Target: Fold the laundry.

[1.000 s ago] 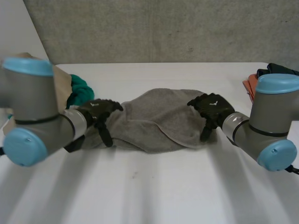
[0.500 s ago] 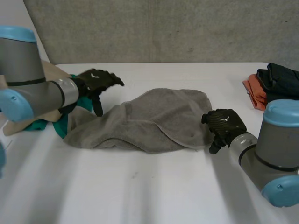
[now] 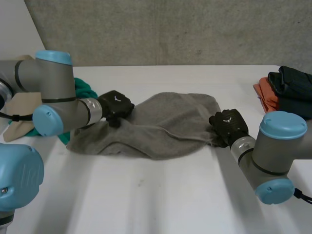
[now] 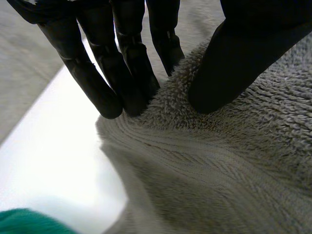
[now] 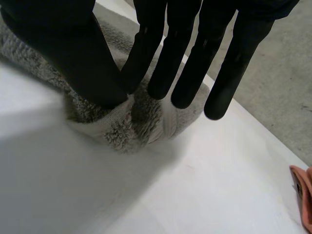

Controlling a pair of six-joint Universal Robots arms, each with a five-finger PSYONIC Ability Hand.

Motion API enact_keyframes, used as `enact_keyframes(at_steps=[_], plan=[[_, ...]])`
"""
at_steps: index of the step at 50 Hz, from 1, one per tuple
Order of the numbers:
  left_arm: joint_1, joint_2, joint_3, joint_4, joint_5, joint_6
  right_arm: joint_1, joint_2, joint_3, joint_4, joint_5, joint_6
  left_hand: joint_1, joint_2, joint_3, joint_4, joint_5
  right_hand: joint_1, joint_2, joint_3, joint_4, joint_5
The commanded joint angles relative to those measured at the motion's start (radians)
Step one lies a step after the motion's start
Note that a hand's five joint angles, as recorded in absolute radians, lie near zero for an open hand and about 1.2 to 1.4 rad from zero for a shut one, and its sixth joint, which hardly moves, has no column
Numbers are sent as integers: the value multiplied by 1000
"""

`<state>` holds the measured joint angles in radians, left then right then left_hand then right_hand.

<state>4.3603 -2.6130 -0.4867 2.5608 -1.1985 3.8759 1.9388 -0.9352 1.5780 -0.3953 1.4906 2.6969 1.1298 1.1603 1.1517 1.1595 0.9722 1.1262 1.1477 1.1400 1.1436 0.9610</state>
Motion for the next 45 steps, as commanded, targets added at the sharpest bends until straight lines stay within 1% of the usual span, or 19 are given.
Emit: enact_keyframes(at_steps=[1,2,5,6,9,10,13,14,17,18,23,28,29,32,33,36,41,44,45], plan=[[4,126,-32,36,-122,-56,-30,-63,-1,-8,0,18,266,236,245,237,250,270,249,256,253,261],[11,180,-59,35,-144,-75,-41,-114,-4,-1,-3,17,266,236,245,237,250,270,249,256,253,261],[22,281,-119,32,-170,-96,-60,-197,-13,21,-7,-2,266,236,245,237,250,270,249,256,253,261],[31,359,-171,33,-177,-105,-75,-253,-19,64,-10,-21,266,236,245,237,250,270,249,256,253,261],[48,479,-257,38,-188,-115,-93,-348,-44,136,-21,-51,266,236,245,237,250,270,249,256,253,261],[60,560,-310,44,-191,-121,-109,-406,-70,192,-32,-66,266,236,245,237,250,270,249,256,253,261],[76,674,-386,68,-190,-136,-130,-476,-122,285,-50,-75,266,236,245,237,250,270,249,256,253,261],[85,739,-430,90,-188,-147,-141,-505,-162,343,-61,-75,266,236,245,237,250,270,249,256,253,261],[99,839,-512,136,-181,-162,-150,-501,-226,435,-75,-78,266,236,245,237,250,270,249,256,253,261],[100,855,-529,145,-176,-165,-150,-492,-266,499,-84,-78,266,236,245,237,250,270,249,256,253,261],[104,869,-612,171,-156,-174,-144,-420,-345,642,-131,-78,266,236,245,237,250,270,249,256,253,261],[94,775,-636,194,-161,-162,-113,-329,-349,696,-142,-48,266,236,245,237,250,238,216,224,220,228],[87,746,-629,194,-170,-158,-92,-305,-323,684,-141,-1,266,236,245,237,250,-21,-43,-35,-39,-31],[78,711,-607,193,-191,-159,-70,-278,-274,647,-139,85,266,236,245,237,250,-650,-672,-664,-668,-659],[71,693,-589,194,-208,-164,-57,-266,-232,618,-141,134,266,236,245,237,250,-766,-787,-779,-783,-775],[64,685,-555,194,-222,-168,-35,-254,-167,561,-142,202,266,236,245,237,250,-773,-794,-786,-790,-782],[35,699,-486,182,-236,-188,41,-208,-64,405,-136,346,266,236,245,237,250,-784,-806,-798,-802,-794],[16,717,-468,171,-231,-200,78,-182,-52,348,-127,424,266,236,245,237,250,-808,-829,-821,-825,-817],[1,732,-455,168,-228,-207,98,-163,-50,319,-112,481,266,236,245,237,250,-837,-858,-851,-854,-846]])
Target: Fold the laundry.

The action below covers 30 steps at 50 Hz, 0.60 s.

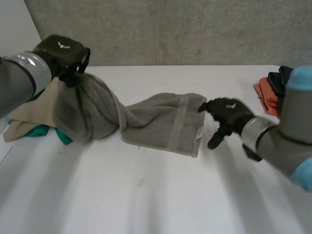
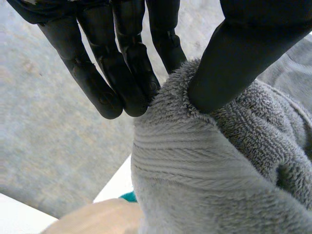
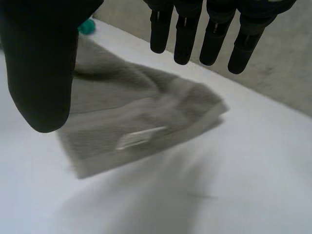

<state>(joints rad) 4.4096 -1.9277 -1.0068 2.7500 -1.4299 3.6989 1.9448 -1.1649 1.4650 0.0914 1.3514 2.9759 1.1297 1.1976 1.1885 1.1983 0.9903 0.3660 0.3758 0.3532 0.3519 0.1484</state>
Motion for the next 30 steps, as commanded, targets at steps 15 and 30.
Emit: enact_keyframes(at_steps=[15,30], plan=[[-220,138,206,-24,-29,-48,272,312,-230,-159,241,661,267,199,208,198,231,-191,-201,-179,-177,-148],[-325,151,300,-56,-98,-94,307,510,-498,-87,371,910,267,199,208,198,231,-95,-105,-82,-81,-52]])
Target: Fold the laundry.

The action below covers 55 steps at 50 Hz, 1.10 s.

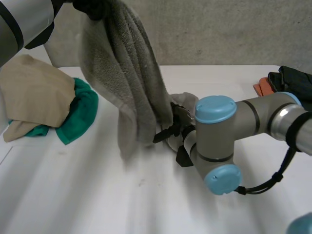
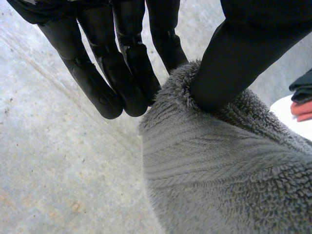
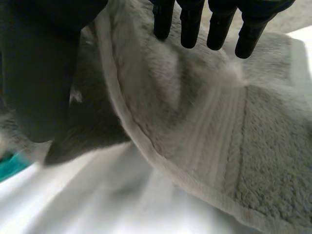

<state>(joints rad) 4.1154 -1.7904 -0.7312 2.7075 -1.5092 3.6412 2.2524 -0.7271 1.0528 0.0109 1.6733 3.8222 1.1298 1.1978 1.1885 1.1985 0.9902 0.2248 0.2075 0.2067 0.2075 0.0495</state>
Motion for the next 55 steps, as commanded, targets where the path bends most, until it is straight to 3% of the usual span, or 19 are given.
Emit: enact_keyframes(at_steps=[1,3,4,10,14,19,20,24,31,34,38,42,46,50,51,55], plan=[[-36,25,29,-15,-19,-50,1,87,-111,-6,49,65,266,198,208,198,231,244,262,262,262,245],[-40,36,30,-15,-19,-56,6,98,-125,-8,57,65,266,198,208,198,231,707,725,725,725,708],[-43,43,29,-14,-22,-62,3,98,-125,-6,66,60,266,198,208,198,231,1166,1184,1185,1184,1167],[-15,51,4,-18,-29,-35,-60,8,-42,-40,169,-22,266,198,208,198,231,1171,1189,1190,1189,1172],[84,52,-45,-14,-26,-1,-171,-119,61,-117,114,-261,266,198,208,198,231,1171,1189,1190,1189,1172],[235,52,-117,-11,4,2,-328,-287,144,-170,-136,-608,266,198,208,198,231,1171,1189,1190,1189,1172],[285,49,-143,-12,35,0,-386,-331,156,-146,-241,-716,266,198,208,198,231,1171,1189,1190,1189,1172],[390,20,-210,-15,150,-12,-500,-425,144,22,-421,-921,266,198,208,198,231,1171,1189,1190,1189,1172],[441,-169,-261,-44,384,-62,-556,-460,75,298,-478,-1122,266,198,208,198,231,1171,1189,1190,1189,1172],[436,-249,-248,-57,400,-75,-554,-445,58,346,-477,-1193,266,198,208,198,231,1171,1189,1190,1189,1172],[418,-381,-163,-60,353,-69,-542,-391,15,373,-457,-1317,266,198,208,198,231,1171,1189,1190,1189,1172],[402,-497,4,-57,275,-44,-502,-338,-52,371,-420,-1395,266,198,208,198,231,1171,1189,1190,1189,1172],[384,-573,217,-8,227,-26,-482,-256,-206,267,-385,-1420,266,198,208,198,231,1171,1189,1190,1189,1172],[364,-589,404,187,210,-36,-478,-163,-416,22,-304,-1353,266,198,208,198,231,1171,1189,1190,1189,1172],[359,-578,436,296,196,-42,-482,-143,-471,-93,-262,-1301,266,198,208,198,231,1171,1189,1190,1189,1172],[345,-518,408,554,115,-91,-494,-143,-485,-383,-193,-1160,266,198,208,198,231,1171,1189,1190,1189,1172]])
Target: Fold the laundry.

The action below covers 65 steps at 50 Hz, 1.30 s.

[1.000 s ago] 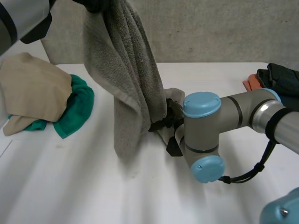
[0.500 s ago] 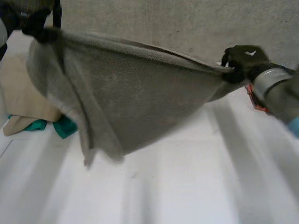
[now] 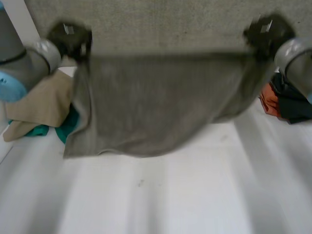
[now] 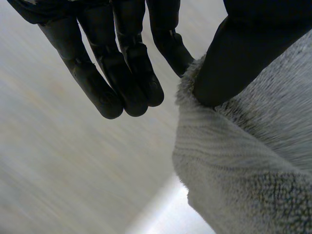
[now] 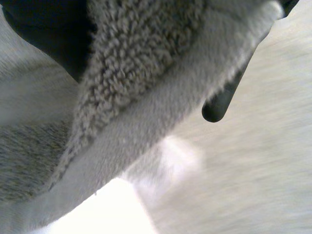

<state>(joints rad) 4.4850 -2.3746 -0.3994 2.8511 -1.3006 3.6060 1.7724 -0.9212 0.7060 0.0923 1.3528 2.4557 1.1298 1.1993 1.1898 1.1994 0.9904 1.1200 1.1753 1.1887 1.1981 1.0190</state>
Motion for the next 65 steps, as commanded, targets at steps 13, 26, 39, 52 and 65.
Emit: enact_keyframes(at_steps=[13,26,39,52,65], plan=[[-47,169,-297,545,-123,-78,-4,-41,157,-562,54,304,266,197,207,197,231,276,221,208,198,203],[-69,187,-755,381,-134,-29,-31,-22,523,-335,40,209,266,197,207,197,231,276,221,208,198,203],[-135,213,-895,131,-137,-7,-60,-28,748,-299,20,88,-397,-467,-457,-467,-432,276,221,208,198,203],[-26,245,-779,94,-138,-18,-77,-34,790,-338,20,108,-767,-836,-827,-836,-802,276,221,208,198,203],[17,83,-590,-200,-138,-81,-76,-34,797,-338,19,103,-323,-393,-383,-393,-359,276,221,208,198,203]])
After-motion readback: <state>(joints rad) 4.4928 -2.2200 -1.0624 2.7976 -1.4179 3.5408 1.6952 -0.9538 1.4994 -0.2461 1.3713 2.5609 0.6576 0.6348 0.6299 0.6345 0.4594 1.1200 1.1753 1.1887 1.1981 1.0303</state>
